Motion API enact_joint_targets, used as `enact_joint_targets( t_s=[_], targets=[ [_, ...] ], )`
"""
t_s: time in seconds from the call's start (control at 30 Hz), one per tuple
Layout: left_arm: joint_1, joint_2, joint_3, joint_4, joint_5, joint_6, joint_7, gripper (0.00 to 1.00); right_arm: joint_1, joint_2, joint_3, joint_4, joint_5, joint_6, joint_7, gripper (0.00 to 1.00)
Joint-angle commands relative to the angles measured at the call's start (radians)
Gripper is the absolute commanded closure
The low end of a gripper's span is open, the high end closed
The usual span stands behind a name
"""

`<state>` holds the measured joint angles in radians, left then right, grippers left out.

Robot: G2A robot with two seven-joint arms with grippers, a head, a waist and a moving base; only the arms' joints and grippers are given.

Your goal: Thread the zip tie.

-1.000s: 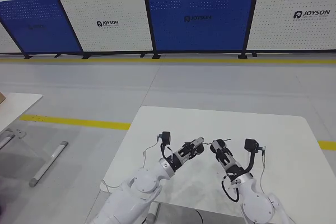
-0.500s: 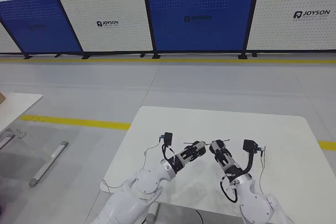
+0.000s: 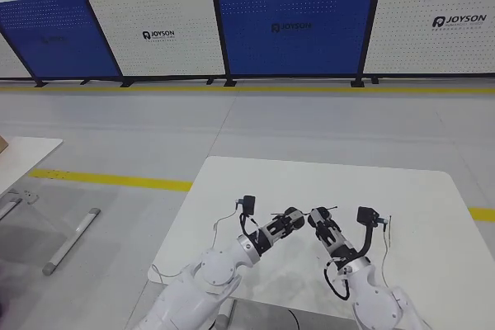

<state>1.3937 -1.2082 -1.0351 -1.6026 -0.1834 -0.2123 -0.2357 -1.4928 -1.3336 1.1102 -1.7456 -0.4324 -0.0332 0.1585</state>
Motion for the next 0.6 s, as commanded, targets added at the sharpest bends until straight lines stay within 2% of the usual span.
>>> enact_joint_targets(
  t_s=[0.0,0.57],
  targets=[
    [0.001,0.0,0.001,0.0,-0.002,-0.004,-0.003,1.0,-0.001,0.0,0.001,0.0,-0.002,0.0,0.004,1.0],
    [0.003,0.0,-0.004,-0.002,-0.011,-0.008,-0.019,1.0,0.005,0.001,0.003,0.002,0.016,0.013,0.049,1.0]
  ],
)
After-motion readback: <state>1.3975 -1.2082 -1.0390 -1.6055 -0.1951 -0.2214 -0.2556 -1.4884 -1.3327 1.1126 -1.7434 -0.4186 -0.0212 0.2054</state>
